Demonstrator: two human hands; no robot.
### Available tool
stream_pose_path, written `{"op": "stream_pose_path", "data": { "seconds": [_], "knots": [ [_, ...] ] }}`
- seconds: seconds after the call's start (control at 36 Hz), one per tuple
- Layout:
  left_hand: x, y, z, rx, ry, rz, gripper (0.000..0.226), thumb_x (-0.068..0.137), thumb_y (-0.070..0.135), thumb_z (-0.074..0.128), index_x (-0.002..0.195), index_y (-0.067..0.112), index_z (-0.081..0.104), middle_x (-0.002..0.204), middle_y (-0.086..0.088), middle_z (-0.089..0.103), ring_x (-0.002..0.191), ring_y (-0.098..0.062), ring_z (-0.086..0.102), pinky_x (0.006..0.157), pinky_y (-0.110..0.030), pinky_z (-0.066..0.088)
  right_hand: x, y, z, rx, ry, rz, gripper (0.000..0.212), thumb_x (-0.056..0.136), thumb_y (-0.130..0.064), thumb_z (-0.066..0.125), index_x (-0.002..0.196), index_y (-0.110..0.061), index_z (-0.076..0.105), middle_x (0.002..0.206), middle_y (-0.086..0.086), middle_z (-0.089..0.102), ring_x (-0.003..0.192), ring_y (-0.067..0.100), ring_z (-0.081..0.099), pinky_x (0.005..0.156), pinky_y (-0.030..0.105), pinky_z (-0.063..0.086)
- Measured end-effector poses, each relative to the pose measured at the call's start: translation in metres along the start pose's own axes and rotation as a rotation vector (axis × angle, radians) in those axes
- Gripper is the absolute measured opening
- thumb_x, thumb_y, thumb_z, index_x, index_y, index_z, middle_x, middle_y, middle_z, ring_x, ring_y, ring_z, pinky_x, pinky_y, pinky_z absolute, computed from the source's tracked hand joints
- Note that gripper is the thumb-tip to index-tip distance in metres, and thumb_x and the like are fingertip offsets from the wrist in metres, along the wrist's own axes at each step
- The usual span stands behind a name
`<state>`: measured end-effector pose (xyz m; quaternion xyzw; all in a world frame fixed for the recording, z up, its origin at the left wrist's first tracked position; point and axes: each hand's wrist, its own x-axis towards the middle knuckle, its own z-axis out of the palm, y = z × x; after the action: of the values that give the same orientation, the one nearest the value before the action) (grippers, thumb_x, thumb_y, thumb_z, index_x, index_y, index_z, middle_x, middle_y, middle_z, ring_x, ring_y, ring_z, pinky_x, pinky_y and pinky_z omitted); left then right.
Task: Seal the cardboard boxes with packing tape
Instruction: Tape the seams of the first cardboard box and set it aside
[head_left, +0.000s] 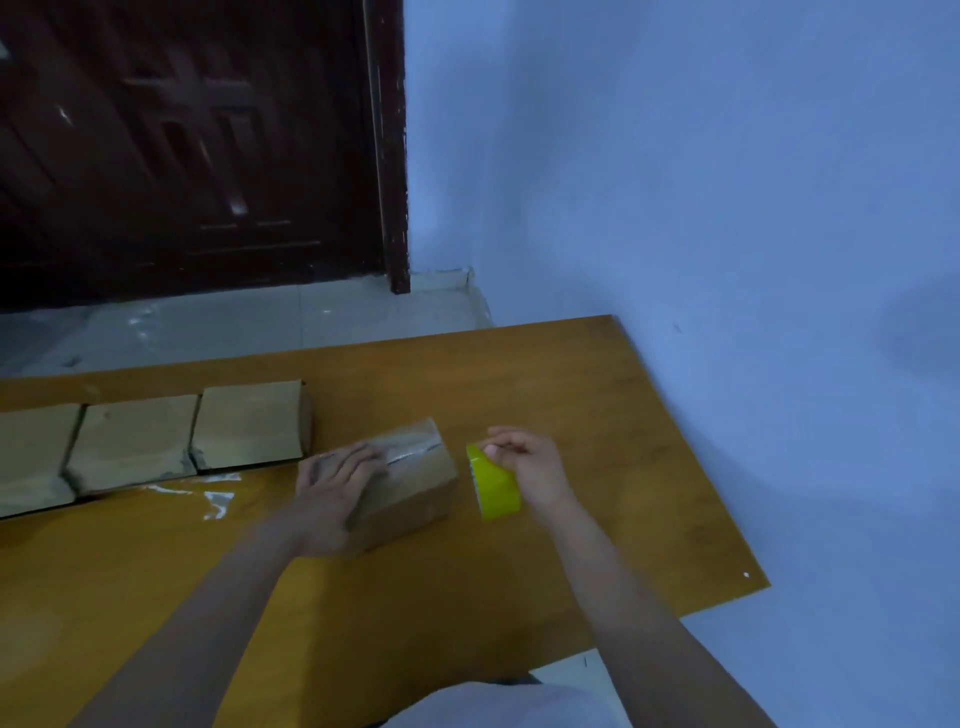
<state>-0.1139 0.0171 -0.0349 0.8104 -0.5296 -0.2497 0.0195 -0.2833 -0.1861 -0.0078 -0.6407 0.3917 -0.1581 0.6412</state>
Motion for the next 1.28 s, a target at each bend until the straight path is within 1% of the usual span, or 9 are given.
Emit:
{"op": "stream_pose_path", "data": {
  "seconds": [0.11, 0.25, 0.42, 0.56, 0.78, 0.92, 1.0, 1.17, 1.28],
  "knots": [
    [-0.007, -0.011, -0.013, -0.069, 0.001, 0.081, 0.067, 0.082, 0.029, 0.058, 0.140, 0.033, 0.024, 0.151, 0.016, 0.010, 0.144, -0.010, -0.007, 0.113, -0.043, -0.006, -0.007, -0.023, 0.011, -0.099, -0.048, -0.031, 0.019, 0.080, 0.003, 0.067, 0.072, -0.014, 0.070, 0.107, 0.008, 0.063, 0.105, 0.022, 0.058, 0.095, 0.033, 0.042],
    [0.001, 0.035, -0.039, -0.495, 0.365, 0.172, 0.092, 0.069, 0.087, 0.029, 0.130, 0.022, 0.050, 0.126, 0.014, 0.040, 0.121, -0.005, 0.031, 0.100, -0.027, 0.024, -0.026, -0.056, 0.024, -0.124, -0.082, -0.075, 0.011, 0.080, 0.004, 0.066, 0.076, -0.005, 0.071, 0.083, -0.003, 0.067, 0.082, 0.006, 0.061, 0.077, 0.016, 0.045],
    [0.009, 0.076, -0.069, -0.721, 0.560, 0.240, 0.031, 0.089, 0.042, 0.061, 0.090, 0.010, 0.064, 0.090, -0.001, 0.059, 0.092, -0.013, 0.048, 0.071, -0.012, 0.035, -0.035, -0.081, 0.038, -0.158, 0.010, -0.137, 0.009, 0.080, -0.003, 0.066, 0.083, -0.007, 0.074, 0.080, 0.000, 0.070, 0.073, 0.002, 0.061, 0.064, 0.013, 0.043],
    [0.013, 0.065, -0.086, -0.791, 0.459, 0.213, 0.023, 0.087, 0.025, 0.068, 0.071, 0.010, 0.060, 0.074, -0.006, 0.057, 0.073, -0.017, 0.046, 0.063, -0.030, 0.032, -0.035, -0.090, 0.043, -0.290, 0.051, -0.191, 0.009, 0.079, -0.008, 0.070, 0.085, -0.011, 0.076, 0.085, 0.004, 0.073, 0.084, 0.011, 0.063, 0.078, 0.028, 0.047],
    [0.019, 0.052, -0.105, -0.691, 0.583, 0.009, 0.030, 0.094, 0.025, 0.058, 0.069, 0.009, 0.053, 0.068, -0.008, 0.062, 0.065, -0.025, 0.055, 0.063, -0.041, 0.044, -0.046, -0.105, 0.074, -0.197, 0.246, -0.237, 0.038, 0.096, -0.032, 0.050, 0.131, -0.016, 0.054, 0.122, -0.008, 0.050, 0.117, 0.005, 0.048, 0.093, 0.016, 0.035],
    [0.024, 0.049, -0.105, -1.344, 0.271, -0.173, 0.030, 0.096, 0.005, 0.045, 0.070, 0.003, 0.057, 0.057, -0.010, 0.064, 0.052, -0.023, 0.063, 0.048, -0.024, 0.050, -0.066, -0.109, 0.056, 0.036, -0.067, -0.125, 0.036, 0.092, -0.042, 0.053, 0.100, -0.009, 0.067, 0.097, 0.013, 0.069, 0.093, 0.024, 0.065, 0.091, 0.042, 0.048],
    [0.029, 0.051, -0.102, -1.408, 0.012, -0.253, 0.030, 0.093, 0.005, 0.038, 0.077, 0.001, 0.064, 0.060, -0.012, 0.066, 0.050, -0.020, 0.064, 0.061, -0.026, 0.048, -0.070, -0.109, 0.052, 0.118, -0.222, -0.201, 0.018, 0.091, -0.019, 0.056, 0.098, -0.007, 0.067, 0.087, 0.015, 0.069, 0.081, 0.024, 0.066, 0.078, 0.035, 0.053],
    [0.064, 0.039, -0.112, -1.301, 0.259, -0.226, 0.031, 0.092, -0.001, 0.052, 0.063, 0.006, 0.045, 0.036, 0.000, 0.053, 0.029, -0.012, 0.049, 0.037, -0.015, 0.033, -0.075, -0.096, 0.055, 0.072, -0.166, -0.071, 0.016, 0.094, -0.011, 0.054, 0.084, -0.005, 0.065, 0.067, 0.004, 0.068, 0.061, 0.014, 0.066, 0.060, 0.025, 0.054],
    [0.082, 0.025, -0.103, -1.074, 0.361, -0.177, 0.030, 0.094, 0.016, 0.060, 0.065, 0.009, 0.055, 0.055, -0.002, 0.067, 0.061, -0.026, 0.067, 0.065, -0.034, 0.055, -0.081, -0.073, 0.059, -0.094, -0.124, 0.182, 0.023, 0.093, -0.014, 0.056, 0.074, -0.005, 0.064, 0.053, 0.003, 0.066, 0.047, 0.014, 0.064, 0.050, 0.021, 0.051]
  ]
}}
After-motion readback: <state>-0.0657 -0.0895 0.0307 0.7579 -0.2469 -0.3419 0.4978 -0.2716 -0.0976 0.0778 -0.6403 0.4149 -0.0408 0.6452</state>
